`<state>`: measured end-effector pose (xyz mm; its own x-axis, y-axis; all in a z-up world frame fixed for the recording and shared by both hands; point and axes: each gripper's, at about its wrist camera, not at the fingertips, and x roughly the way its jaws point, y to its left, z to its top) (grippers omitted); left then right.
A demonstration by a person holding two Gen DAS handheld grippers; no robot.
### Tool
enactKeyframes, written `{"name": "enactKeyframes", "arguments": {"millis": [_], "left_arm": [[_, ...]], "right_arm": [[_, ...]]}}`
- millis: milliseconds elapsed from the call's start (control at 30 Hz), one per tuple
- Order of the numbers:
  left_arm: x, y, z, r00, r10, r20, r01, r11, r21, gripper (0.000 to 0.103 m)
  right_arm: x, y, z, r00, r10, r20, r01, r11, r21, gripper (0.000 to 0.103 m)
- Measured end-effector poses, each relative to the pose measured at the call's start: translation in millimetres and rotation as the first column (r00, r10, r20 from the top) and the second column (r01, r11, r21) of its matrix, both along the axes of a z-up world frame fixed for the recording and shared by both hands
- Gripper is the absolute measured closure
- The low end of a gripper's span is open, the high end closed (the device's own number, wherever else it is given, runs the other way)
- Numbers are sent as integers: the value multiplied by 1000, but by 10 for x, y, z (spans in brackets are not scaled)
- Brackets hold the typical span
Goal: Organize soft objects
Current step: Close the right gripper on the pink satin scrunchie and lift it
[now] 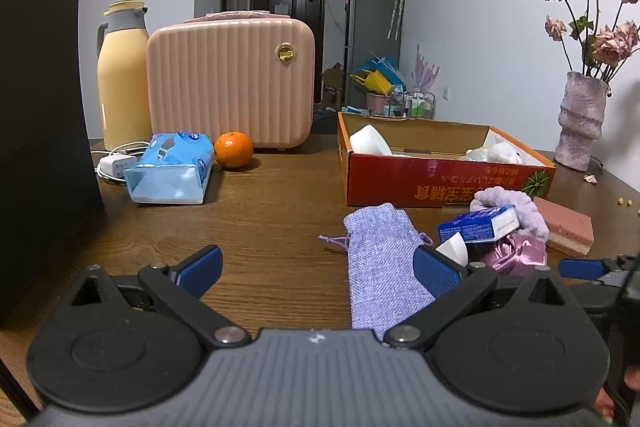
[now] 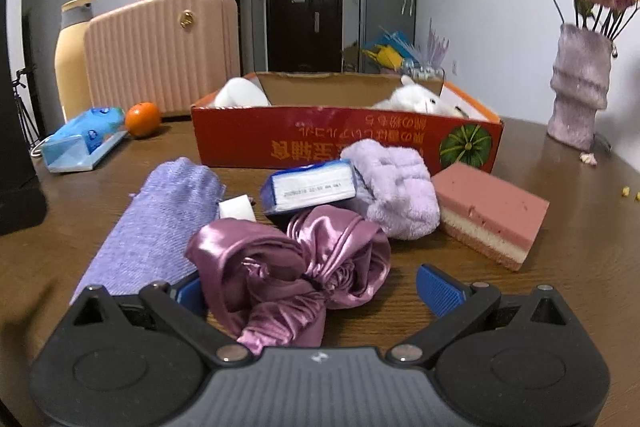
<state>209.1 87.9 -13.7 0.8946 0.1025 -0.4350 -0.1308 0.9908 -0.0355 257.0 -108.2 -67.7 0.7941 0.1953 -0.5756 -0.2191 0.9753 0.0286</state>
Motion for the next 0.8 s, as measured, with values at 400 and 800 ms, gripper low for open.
{"name": "enactKeyframes", "arguments": {"millis": [400, 800], "left_arm": [[1, -25, -5, 1000, -15, -3, 15, 1000, 5, 0], [62, -64, -71, 1000, -9, -21, 9, 1000, 20, 0]], "right_arm": [[218, 0, -72, 996, 15, -89, -11, 998, 55, 32], [127, -46, 4, 997, 53, -47, -48, 995, 90, 63]]}}
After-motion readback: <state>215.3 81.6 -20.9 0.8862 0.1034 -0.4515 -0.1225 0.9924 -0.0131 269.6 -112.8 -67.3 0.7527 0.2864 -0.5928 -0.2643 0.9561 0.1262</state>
